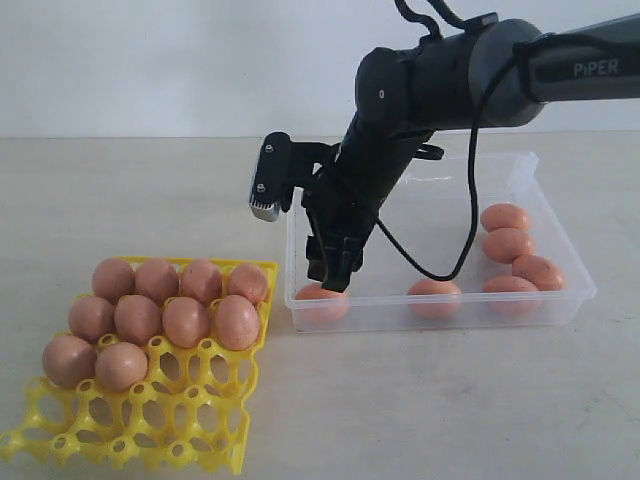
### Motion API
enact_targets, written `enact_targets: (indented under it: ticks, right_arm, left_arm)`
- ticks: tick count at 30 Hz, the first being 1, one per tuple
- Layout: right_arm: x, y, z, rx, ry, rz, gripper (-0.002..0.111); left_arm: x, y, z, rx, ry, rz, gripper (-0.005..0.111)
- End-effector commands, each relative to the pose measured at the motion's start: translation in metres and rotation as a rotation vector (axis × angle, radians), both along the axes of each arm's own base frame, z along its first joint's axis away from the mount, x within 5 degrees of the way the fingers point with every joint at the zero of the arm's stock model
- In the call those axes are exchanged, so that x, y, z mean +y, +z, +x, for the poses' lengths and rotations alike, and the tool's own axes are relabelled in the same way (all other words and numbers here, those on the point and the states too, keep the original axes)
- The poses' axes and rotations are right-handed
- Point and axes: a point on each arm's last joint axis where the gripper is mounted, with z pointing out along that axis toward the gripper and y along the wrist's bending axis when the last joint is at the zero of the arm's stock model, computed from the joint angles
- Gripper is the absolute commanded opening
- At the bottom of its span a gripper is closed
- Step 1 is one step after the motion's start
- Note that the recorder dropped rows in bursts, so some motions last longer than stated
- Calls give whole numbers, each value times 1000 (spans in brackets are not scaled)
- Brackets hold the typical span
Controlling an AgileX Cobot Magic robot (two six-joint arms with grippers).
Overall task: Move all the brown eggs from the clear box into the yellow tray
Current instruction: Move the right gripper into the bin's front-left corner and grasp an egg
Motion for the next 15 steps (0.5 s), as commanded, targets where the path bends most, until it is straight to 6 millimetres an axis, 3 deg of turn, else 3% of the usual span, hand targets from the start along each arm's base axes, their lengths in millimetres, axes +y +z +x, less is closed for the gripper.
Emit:
enact_targets:
  ticks: [1, 6, 10, 15]
  right_arm:
    - [7, 8, 7, -65, -64, 105, 54]
    - [8, 8, -2, 93, -210, 167, 54]
    - [1, 2, -12, 218, -261, 84, 54]
    - [-6, 1, -10, 176, -239, 0, 54]
  left_arm:
    - [0, -1, 0, -6, -5, 5, 4]
    - [0, -1, 0, -6, -5, 5, 4]
    - [0, -1, 0, -6, -5, 5, 4]
    - [0, -1, 0, -6, -5, 5, 4]
